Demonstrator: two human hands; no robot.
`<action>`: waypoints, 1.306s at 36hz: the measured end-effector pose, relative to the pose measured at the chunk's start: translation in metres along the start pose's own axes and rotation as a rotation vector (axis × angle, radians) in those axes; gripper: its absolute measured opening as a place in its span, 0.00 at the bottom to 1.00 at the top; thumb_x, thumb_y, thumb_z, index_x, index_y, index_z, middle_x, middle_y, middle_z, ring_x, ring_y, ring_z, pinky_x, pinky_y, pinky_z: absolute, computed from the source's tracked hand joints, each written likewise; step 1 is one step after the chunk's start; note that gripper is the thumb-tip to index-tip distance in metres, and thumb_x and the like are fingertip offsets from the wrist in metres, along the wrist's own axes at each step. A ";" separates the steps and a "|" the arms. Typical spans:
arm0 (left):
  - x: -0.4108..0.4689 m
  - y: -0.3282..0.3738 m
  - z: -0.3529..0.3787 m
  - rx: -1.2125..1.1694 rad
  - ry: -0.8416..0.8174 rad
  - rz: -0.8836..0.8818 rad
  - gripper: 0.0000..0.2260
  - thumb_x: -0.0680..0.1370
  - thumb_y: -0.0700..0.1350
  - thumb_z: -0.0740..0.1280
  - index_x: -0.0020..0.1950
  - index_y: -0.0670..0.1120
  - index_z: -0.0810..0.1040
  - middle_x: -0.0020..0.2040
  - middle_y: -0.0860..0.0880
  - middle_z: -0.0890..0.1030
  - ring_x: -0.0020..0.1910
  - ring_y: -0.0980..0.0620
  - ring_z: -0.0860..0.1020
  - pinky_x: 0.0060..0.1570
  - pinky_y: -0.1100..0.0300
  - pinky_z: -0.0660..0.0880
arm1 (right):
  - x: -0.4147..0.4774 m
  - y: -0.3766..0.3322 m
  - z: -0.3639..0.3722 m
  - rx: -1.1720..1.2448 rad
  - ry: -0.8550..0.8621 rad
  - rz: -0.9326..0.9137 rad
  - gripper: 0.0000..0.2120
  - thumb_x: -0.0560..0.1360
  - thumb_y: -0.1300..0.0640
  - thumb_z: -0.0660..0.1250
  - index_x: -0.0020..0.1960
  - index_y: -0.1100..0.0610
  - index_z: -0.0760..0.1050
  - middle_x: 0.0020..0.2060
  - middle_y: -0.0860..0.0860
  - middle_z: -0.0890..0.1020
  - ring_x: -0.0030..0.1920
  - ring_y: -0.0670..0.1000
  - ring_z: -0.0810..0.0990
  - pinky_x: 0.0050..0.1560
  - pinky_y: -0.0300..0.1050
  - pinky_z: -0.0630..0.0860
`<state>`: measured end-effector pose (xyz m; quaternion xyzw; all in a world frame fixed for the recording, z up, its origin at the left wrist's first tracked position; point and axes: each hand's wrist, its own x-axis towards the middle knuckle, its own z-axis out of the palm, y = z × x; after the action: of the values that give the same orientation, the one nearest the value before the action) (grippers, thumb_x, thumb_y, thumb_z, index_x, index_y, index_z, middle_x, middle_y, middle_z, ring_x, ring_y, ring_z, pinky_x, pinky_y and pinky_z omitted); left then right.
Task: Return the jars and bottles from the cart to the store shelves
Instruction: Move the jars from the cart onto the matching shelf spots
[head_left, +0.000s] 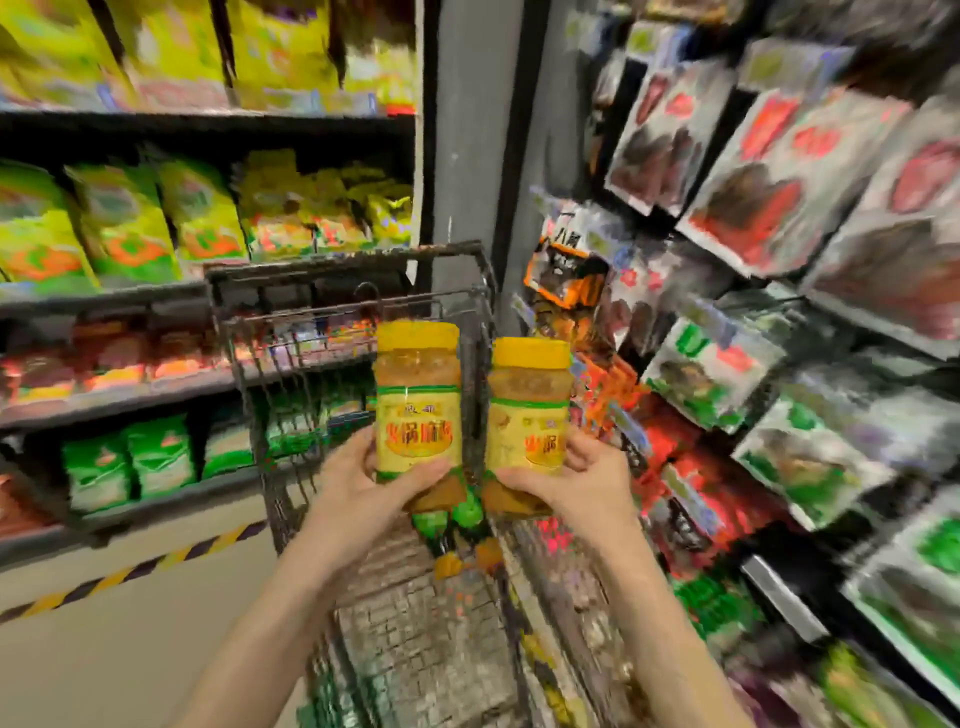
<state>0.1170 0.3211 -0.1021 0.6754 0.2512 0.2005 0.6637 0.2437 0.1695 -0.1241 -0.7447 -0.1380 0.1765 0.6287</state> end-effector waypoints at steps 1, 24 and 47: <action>-0.006 0.008 0.006 0.012 -0.023 0.036 0.15 0.68 0.37 0.74 0.51 0.48 0.78 0.46 0.53 0.83 0.41 0.63 0.81 0.40 0.73 0.76 | -0.015 -0.007 -0.012 -0.001 0.039 -0.018 0.27 0.47 0.54 0.82 0.45 0.53 0.80 0.43 0.49 0.86 0.43 0.47 0.84 0.48 0.46 0.81; -0.272 0.131 0.282 -0.110 -0.997 0.291 0.23 0.57 0.47 0.78 0.50 0.51 0.78 0.45 0.54 0.85 0.45 0.57 0.83 0.46 0.61 0.78 | -0.417 -0.073 -0.302 -0.141 1.077 -0.219 0.22 0.56 0.58 0.81 0.48 0.54 0.81 0.43 0.47 0.86 0.44 0.45 0.84 0.49 0.46 0.81; -0.647 0.121 0.472 -0.208 -1.596 0.254 0.18 0.64 0.37 0.77 0.48 0.52 0.77 0.47 0.55 0.83 0.45 0.58 0.83 0.48 0.60 0.78 | -0.800 -0.021 -0.435 -0.261 1.703 -0.154 0.21 0.55 0.57 0.81 0.46 0.51 0.81 0.40 0.47 0.86 0.44 0.48 0.85 0.44 0.44 0.80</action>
<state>-0.1019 -0.4451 0.0404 0.5731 -0.3957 -0.2451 0.6745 -0.2861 -0.5554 0.0322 -0.6781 0.3107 -0.5019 0.4378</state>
